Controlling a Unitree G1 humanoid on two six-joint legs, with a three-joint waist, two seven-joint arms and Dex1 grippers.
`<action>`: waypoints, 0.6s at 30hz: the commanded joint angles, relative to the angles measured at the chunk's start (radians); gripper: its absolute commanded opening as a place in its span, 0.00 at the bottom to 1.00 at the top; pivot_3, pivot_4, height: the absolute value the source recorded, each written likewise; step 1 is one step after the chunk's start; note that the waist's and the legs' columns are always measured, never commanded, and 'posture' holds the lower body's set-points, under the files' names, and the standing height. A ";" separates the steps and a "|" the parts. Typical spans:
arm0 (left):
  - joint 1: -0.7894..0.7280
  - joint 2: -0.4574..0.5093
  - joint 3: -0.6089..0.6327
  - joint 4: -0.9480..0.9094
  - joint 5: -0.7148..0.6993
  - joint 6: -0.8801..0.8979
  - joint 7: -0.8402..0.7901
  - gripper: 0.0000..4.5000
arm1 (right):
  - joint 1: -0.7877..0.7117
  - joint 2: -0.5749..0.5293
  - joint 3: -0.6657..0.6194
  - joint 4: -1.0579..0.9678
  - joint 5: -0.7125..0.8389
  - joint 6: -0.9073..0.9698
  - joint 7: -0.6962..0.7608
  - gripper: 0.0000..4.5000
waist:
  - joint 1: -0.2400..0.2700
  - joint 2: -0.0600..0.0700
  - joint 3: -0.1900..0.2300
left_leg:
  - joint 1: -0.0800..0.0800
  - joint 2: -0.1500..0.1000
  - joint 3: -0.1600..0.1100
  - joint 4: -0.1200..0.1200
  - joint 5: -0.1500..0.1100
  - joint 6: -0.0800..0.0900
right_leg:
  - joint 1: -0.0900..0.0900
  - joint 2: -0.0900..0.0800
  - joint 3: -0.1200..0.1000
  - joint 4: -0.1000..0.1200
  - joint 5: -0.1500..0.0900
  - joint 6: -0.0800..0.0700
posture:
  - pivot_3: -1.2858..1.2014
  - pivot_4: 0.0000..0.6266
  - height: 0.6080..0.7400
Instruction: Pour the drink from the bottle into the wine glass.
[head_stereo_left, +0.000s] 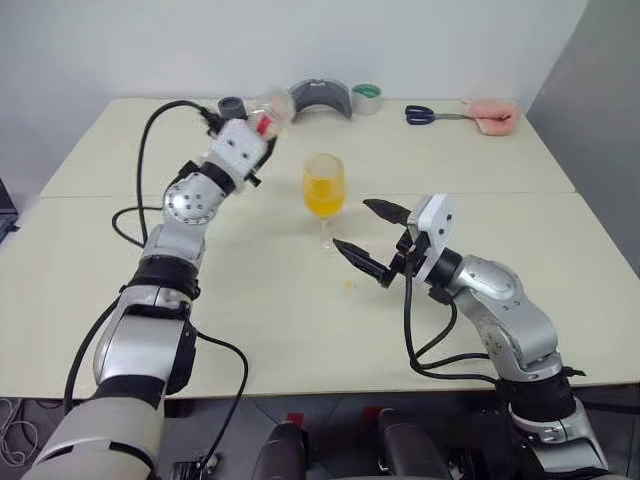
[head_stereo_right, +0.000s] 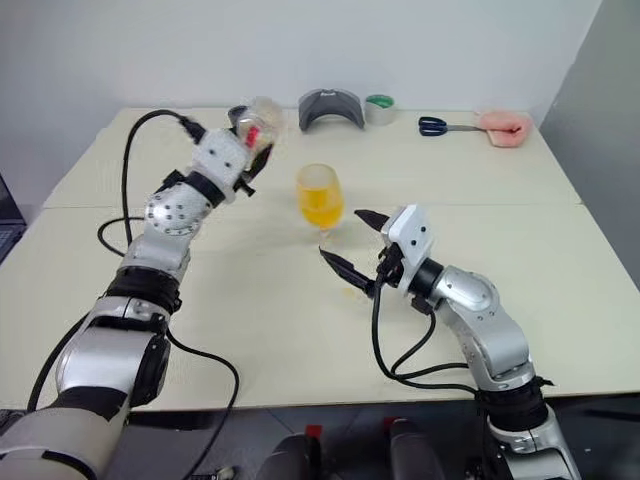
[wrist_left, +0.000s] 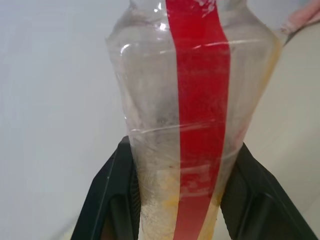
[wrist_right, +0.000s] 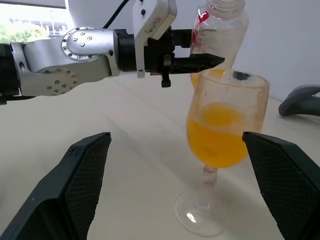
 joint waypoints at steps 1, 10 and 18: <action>0.112 0.027 0.102 -0.177 -0.119 0.213 -0.030 0.37 | -0.015 -0.013 0.033 -0.065 0.018 0.052 0.020 1.00 | -0.008 0.000 0.000 | 0.000 0.000 0.000 0.000 0.000 0.000 | 0.000 0.000 0.000 0.000 0.000 0.000 | 0.52 0.24 1.00; 0.333 0.005 0.242 -0.354 -0.223 0.424 0.031 0.37 | -0.105 0.035 0.131 0.041 -0.093 0.110 -0.049 1.00 | -0.003 -0.002 -0.001 | 0.001 0.000 -0.001 0.001 0.000 0.000 | 0.000 0.000 0.000 0.001 0.000 0.000 | 0.52 0.24 1.00; 0.363 -0.026 0.279 -0.339 -0.245 0.430 0.048 0.37 | -0.133 0.068 0.127 0.066 -0.103 0.117 -0.053 1.00 | 0.014 -0.004 -0.002 | 0.001 0.000 0.000 0.001 0.000 0.000 | 0.000 -0.001 0.000 0.001 0.000 0.000 | 0.52 0.24 1.00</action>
